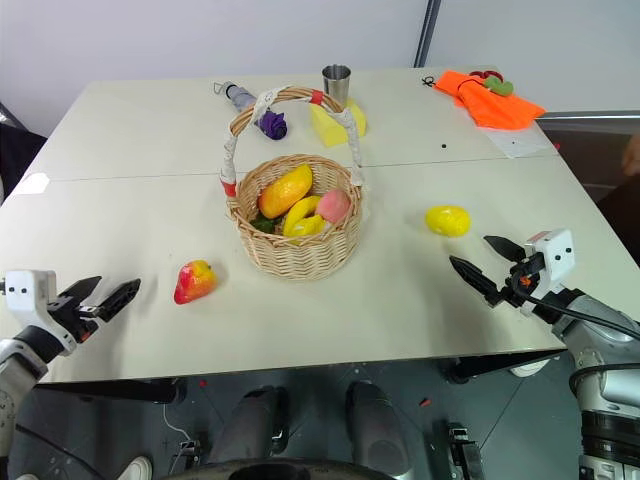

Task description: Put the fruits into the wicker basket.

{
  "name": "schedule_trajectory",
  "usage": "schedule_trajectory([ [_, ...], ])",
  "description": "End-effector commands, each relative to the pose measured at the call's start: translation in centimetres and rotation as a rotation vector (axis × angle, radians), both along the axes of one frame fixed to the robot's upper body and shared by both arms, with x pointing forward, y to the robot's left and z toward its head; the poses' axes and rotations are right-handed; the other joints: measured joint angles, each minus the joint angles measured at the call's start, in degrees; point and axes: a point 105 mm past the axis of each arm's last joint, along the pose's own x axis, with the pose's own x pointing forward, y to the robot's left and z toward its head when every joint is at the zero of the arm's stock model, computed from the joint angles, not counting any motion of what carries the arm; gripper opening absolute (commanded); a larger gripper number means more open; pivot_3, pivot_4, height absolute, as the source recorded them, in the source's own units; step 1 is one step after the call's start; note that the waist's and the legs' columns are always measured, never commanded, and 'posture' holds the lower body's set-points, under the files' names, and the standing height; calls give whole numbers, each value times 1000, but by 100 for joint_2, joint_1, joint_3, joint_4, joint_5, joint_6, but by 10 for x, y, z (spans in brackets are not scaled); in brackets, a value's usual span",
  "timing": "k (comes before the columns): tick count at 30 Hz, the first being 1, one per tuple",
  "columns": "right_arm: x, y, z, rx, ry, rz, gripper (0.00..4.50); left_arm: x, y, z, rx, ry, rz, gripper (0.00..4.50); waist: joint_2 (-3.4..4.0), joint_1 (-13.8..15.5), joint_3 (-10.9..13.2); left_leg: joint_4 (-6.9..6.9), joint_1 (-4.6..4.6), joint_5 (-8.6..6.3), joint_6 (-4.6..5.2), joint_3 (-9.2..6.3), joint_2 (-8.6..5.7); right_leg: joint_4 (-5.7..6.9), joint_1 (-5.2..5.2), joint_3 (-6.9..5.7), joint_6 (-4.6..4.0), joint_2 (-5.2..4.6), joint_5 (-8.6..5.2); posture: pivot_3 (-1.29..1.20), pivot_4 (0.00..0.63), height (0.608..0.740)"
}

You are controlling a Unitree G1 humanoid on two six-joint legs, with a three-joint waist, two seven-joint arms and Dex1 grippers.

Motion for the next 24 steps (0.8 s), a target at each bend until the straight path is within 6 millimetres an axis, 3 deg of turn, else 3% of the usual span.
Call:
schedule_trajectory([
  [1, 1, -2, 11, -20, -48, -4, 4444, 0, 6, 12, 39, -37, 0, 4500, 0, 0, 0, 0, 0, 0, 0, 0, 0, 0, 0, 0, 0, 0, 0, 0, 150, 740],
  [9, 2, 8, 14, -21, -55, 24, 4444, 8, 1, 23, -4, -62, 1, 4500, 0, 1, 0, 0, 0, 0, 0, 1, 0, 0, 0, 0, -1, 0, 1, 0, 150, 740],
  [13, 3, 21, 25, -15, -75, 72, 4444, 18, -20, 50, -57, -139, -103, 4500, 0, 3, 0, 1, -1, 0, 0, 0, 0, 2, 0, -1, -2, 1, 1, 0, 150, 740],
  [18, -2, 35, 40, 13, -93, 124, 4444, 27, -58, 70, -37, -111, -312, 4500, -1, 4, 1, 1, -2, 0, 0, 0, -1, 3, 0, 0, -5, 2, 3, 0, 150, 740],
  [21, -15, 57, 52, 3, -88, 235, 4444, 26, -86, 85, 10, -65, -493, 4500, -1, 10, 2, 1, -4, 0, 0, -2, -2, 4, -1, -1, -4, 3, 3, 0, 150, 740],
  [24, -29, 80, 61, -26, -55, 361, 4444, 21, -98, 85, 96, 20, -611, 4500, 0, -5, 2, 1, -3, 0, 0, -2, -2, 4, -1, -1, -1, 3, 1, 0, 150, 740],
])
